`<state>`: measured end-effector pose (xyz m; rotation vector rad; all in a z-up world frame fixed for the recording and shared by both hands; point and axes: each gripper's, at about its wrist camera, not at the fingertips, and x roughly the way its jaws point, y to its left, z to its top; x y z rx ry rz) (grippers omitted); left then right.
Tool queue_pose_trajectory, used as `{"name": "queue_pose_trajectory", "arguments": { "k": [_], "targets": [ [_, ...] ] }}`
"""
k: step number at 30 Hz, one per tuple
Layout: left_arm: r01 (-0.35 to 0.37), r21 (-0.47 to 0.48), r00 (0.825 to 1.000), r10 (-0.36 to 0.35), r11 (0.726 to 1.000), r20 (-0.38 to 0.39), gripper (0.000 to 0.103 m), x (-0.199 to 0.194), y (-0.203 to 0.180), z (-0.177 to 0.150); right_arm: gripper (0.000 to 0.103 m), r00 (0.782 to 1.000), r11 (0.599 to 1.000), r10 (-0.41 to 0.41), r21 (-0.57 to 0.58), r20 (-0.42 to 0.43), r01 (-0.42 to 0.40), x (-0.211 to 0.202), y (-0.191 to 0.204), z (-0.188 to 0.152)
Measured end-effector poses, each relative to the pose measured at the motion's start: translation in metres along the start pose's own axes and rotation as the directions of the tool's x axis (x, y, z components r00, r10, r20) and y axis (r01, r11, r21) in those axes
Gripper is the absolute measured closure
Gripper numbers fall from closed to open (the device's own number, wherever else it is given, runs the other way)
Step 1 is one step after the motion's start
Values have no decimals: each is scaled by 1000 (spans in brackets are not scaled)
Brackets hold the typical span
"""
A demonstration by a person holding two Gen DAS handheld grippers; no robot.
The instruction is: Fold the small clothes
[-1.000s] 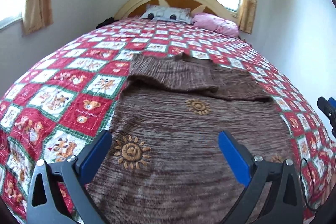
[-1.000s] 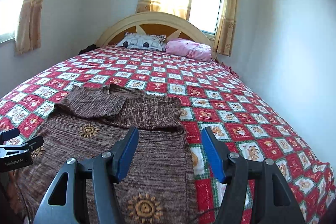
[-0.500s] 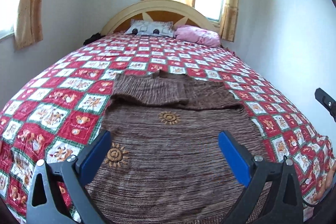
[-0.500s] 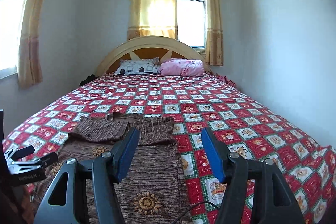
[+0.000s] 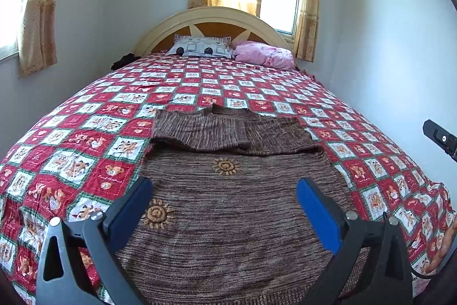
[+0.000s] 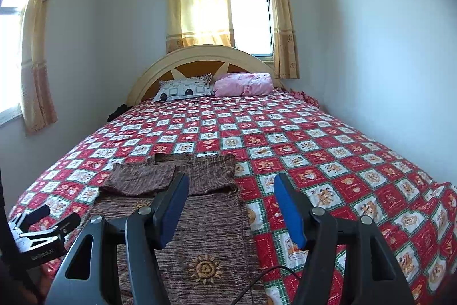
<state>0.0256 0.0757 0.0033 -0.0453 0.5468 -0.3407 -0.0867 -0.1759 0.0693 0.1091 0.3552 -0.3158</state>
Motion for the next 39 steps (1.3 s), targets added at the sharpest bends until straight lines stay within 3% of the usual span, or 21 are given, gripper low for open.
{"name": "queue_pose_trajectory", "arguments": {
  "k": [9, 12, 16, 19, 25, 39],
  "targets": [
    [-36, 47, 999, 36, 998, 10, 0, -6, -11, 2, 40, 999, 999, 32, 23, -9, -32, -4, -2, 2],
    [-86, 69, 996, 86, 994, 2, 0, -7, -17, 4, 40, 990, 986, 142, 92, -1, -141, -5, -10, 1],
    [-146, 106, 989, 144, 984, 20, 0, -13, -22, 7, 40, 953, 935, 304, 191, -5, -297, 0, -19, 0],
    [-175, 130, 984, 171, 976, 43, 0, -19, -26, 8, 40, 940, 919, 342, 213, -16, -331, 1, -16, -2],
    [-204, 137, 979, 199, 969, 50, 0, -20, -26, 10, 40, 962, 955, 268, 142, -44, -259, 0, -7, -6],
    [-253, 97, 967, 253, 963, 10, 0, -12, -10, 8, 40, 985, 989, 102, -89, -138, -115, -20, -15, -12]
  ]
}}
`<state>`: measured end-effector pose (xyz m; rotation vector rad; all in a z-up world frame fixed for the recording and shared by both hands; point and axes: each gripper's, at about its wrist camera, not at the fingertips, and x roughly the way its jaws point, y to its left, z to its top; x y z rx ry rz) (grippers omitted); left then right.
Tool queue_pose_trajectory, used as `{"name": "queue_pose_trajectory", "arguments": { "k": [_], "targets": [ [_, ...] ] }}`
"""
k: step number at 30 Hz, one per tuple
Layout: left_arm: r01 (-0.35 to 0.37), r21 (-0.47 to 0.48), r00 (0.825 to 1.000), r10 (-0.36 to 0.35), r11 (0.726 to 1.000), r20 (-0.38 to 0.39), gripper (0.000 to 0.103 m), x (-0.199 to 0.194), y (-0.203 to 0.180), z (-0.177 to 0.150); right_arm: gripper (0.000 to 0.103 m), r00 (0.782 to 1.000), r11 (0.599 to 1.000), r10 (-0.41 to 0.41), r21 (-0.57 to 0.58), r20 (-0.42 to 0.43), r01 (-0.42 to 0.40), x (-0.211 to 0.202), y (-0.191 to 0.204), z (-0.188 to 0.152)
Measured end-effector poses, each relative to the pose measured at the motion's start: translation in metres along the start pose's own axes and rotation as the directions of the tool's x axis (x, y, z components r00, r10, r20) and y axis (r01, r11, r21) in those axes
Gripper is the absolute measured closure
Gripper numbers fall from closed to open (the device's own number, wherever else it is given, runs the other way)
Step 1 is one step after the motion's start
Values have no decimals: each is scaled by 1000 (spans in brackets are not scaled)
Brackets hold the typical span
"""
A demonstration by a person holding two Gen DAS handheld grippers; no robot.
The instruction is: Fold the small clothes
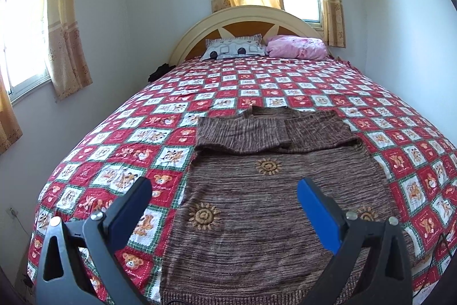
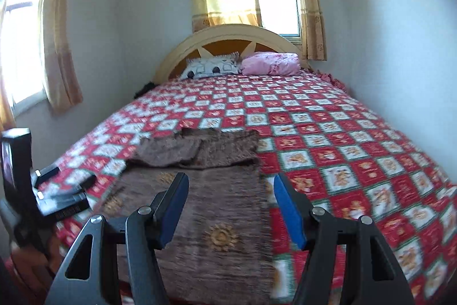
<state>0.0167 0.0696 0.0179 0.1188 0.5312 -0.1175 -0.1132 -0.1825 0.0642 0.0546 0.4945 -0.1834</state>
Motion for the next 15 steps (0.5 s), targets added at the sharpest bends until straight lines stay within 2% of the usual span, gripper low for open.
{"name": "queue_pose_trajectory", "arguments": {
  "k": [7, 11, 15],
  "targets": [
    [-7, 7, 1000, 7, 1000, -3, 0, 1, -1, 0, 40, 989, 993, -95, -76, -114, 87, -15, -26, -18],
    [-10, 16, 1000, 10, 1000, -15, 0, 4, -4, -3, 40, 987, 995, -45, -94, -157, 31, -15, -32, -31],
    [3, 26, 999, -2, 1000, -49, 0, 11, -4, -8, 40, 980, 991, -5, -135, -200, -22, 5, -22, -51]
  ]
}}
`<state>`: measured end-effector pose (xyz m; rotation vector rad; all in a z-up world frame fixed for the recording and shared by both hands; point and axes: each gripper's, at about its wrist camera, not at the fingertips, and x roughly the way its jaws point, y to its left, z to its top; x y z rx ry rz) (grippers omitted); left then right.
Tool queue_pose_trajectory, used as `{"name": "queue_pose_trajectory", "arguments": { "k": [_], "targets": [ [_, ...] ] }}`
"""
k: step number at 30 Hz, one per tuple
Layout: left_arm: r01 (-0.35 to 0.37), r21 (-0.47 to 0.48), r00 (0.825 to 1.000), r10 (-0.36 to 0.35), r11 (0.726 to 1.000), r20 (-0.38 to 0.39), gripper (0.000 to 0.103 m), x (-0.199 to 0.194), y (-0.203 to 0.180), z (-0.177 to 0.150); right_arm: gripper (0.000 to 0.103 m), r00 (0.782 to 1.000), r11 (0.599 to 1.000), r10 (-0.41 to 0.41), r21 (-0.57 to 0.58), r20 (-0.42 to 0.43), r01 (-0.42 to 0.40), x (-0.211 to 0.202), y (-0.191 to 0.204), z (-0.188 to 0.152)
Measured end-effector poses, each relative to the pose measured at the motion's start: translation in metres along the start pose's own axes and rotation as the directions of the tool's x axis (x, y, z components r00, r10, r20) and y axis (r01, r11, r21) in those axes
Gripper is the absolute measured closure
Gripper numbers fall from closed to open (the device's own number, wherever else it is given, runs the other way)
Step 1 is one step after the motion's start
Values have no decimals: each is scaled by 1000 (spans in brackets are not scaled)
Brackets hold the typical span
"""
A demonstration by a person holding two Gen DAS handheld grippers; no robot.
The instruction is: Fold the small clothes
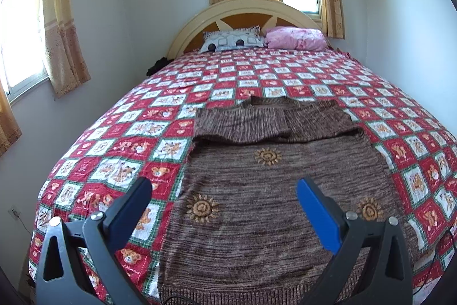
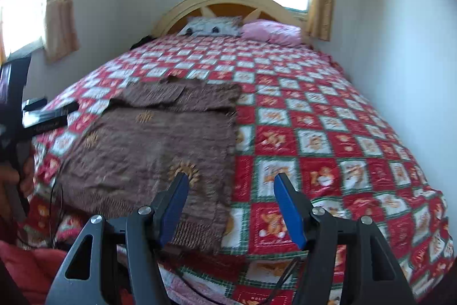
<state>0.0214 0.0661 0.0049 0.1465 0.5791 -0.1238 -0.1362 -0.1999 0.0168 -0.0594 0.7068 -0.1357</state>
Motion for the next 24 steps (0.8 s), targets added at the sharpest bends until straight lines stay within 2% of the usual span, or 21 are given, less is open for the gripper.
{"name": "queue_pose_trajectory", "arguments": {
  "k": [2, 6, 10, 14, 16, 18, 20, 22, 24],
  "targets": [
    [15, 18, 999, -14, 1000, -30, 0, 5, 2, -5, 40, 999, 1000, 21, -9, -31, -22, 18, 5, -11],
    [110, 21, 986, -106, 994, -128, 0, 19, 25, -27, 40, 987, 993, 107, 55, -121, -101, 51, -5, -34],
    [121, 9, 977, -117, 993, -179, 0, 24, 59, -58, 40, 962, 973, 193, 167, -194, -161, 74, -26, -57],
    [166, -30, 959, -169, 986, -228, 0, 23, 83, -84, 40, 948, 945, 241, 272, -207, -181, 83, -47, -76],
    [191, -64, 946, -201, 980, -254, 0, 24, 92, -91, 40, 949, 939, 247, 289, -198, -184, 83, -52, -78],
    [192, -97, 941, -212, 976, -265, 1, 27, 102, -99, 40, 947, 932, 264, 303, -185, -200, 84, -54, -79],
    [189, -125, 934, -218, 974, -282, 6, 31, 110, -105, 40, 945, 929, 272, 305, -180, -209, 85, -52, -79],
    [214, -157, 916, -254, 964, -309, 13, 35, 118, -109, 40, 947, 933, 268, 294, -179, -208, 85, -51, -78],
    [246, -173, 901, -291, 954, -323, 13, 37, 124, -113, 40, 947, 935, 267, 286, -179, -210, 85, -49, -77]
  ]
}}
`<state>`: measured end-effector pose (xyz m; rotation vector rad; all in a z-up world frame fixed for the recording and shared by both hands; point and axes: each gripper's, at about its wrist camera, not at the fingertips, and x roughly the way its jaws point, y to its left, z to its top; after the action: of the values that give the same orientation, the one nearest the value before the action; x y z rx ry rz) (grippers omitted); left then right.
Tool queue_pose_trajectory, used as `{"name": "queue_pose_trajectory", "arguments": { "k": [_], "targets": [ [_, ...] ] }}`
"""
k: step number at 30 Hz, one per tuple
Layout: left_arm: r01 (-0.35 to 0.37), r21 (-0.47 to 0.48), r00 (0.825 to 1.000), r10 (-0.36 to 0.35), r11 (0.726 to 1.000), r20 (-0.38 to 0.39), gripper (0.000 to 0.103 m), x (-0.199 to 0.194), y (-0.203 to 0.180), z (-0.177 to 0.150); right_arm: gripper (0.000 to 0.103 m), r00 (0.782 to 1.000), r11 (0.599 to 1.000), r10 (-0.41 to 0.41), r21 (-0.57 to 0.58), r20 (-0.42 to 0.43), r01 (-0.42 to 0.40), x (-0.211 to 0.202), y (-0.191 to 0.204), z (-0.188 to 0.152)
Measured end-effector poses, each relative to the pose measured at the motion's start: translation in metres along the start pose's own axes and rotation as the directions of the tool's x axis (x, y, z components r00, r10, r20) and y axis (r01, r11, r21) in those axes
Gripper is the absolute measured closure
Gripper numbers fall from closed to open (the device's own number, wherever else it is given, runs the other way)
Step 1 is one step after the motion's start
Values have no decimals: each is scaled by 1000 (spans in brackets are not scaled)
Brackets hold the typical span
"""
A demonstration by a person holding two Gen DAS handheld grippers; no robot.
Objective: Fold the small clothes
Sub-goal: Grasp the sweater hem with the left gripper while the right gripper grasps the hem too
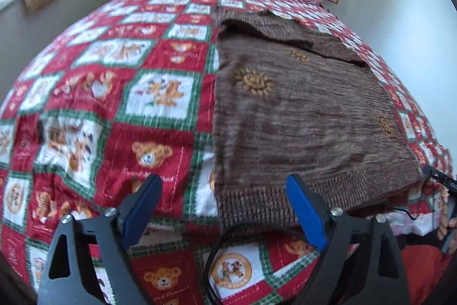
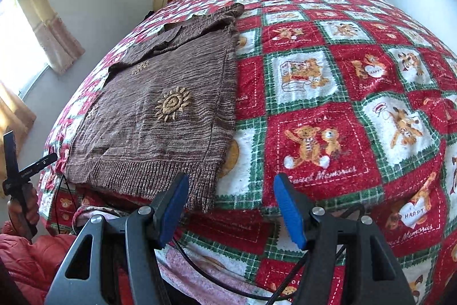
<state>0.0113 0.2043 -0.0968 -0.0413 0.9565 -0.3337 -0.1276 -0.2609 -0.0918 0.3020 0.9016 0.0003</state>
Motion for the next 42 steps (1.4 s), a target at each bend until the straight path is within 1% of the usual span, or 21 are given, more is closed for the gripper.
{"name": "queue_pose_trajectory", "arguments": {
  "k": [3, 6, 9, 11, 12, 13, 14, 18, 20, 22, 24, 26, 27, 28, 29, 31, 32, 34, 37, 39, 42],
  "targets": [
    [8, 17, 1000, -8, 1000, -16, 13, 8, -1, -5, 40, 1000, 1000, 10, 3, -2, -10, 4, 3, 2],
    [33, 53, 999, -31, 998, -29, 18, 19, -7, -8, 40, 1000, 1000, 8, -24, -3, -8, 7, 9, 2],
    [45, 49, 998, -42, 998, -53, 27, 33, -7, -11, 40, 1000, 998, -11, -54, 3, 11, 10, 14, 2],
    [70, 57, 997, -68, 996, -36, 35, 32, -9, -11, 40, 1000, 998, -15, -69, 2, 16, 13, 16, 3],
    [97, 59, 995, -94, 994, -39, 46, 30, -11, -10, 40, 1000, 997, -17, -76, 9, 17, 14, 16, 3],
    [130, 56, 991, -127, 990, -51, 52, 30, -12, -10, 40, 1000, 997, -18, -80, 8, 19, 15, 17, 3],
    [153, 57, 987, -149, 987, -57, 53, 29, -15, -11, 40, 1000, 996, -17, -82, 6, 18, 14, 17, 3],
    [141, 71, 989, -138, 987, -46, 59, 27, -18, -14, 40, 999, 994, 50, -94, -21, -52, 14, 24, 0],
    [155, 47, 987, -152, 987, -48, 60, 26, -16, -13, 40, 999, 993, 46, -112, -24, -49, 17, 29, 0],
    [168, 19, 985, -167, 986, -53, 71, 26, -13, -13, 40, 1000, 990, 22, -138, -22, -25, 19, 34, 0],
    [168, 6, 984, -168, 986, -59, 75, 28, -10, -12, 40, 1000, 988, 10, -153, -24, -14, 21, 38, 0],
    [165, 4, 984, -164, 986, -64, 79, 29, -11, -11, 51, 999, 984, 21, -175, -34, -27, 25, 43, 0],
    [166, 1, 984, -166, 986, -68, 82, 29, -11, -12, 65, 999, 980, 5, -199, -38, -12, 27, 46, 0],
    [169, 1, 983, -168, 986, -70, 86, 30, -12, -11, 72, 999, 974, -17, -227, -39, 8, 28, 50, -1],
    [175, 2, 982, -174, 985, -71, 88, 28, -13, -11, 75, 998, 964, -43, -264, -43, 30, 29, 54, -1],
    [179, 9, 981, -178, 984, -73, 90, 26, -16, -10, 94, 998, 963, -24, -269, -65, 5, 29, 54, 0],
    [177, 16, 982, -175, 984, -73, 90, 26, -18, -9, 95, 996, 971, 13, -238, -83, -32, 29, 51, 2],
    [175, 13, 982, -173, 985, -76, 91, 24, -19, -7, 95, 995, 979, 40, -198, -92, -58, 28, 45, 4],
    [217, -28, 973, -218, 976, -71, 91, 18, -17, 1, 96, 989, 981, 121, -142, -84, -132, 19, 39, 13],
    [254, -59, 964, -258, 965, -64, 91, 14, -16, 12, 96, 978, 974, 197, -97, -61, -203, 9, 39, 27],
    [271, -76, 960, -275, 959, -49, 91, 14, -19, 40, 96, 959, 958, 281, -50, -31, -283, 2, 39, 54]
  ]
}}
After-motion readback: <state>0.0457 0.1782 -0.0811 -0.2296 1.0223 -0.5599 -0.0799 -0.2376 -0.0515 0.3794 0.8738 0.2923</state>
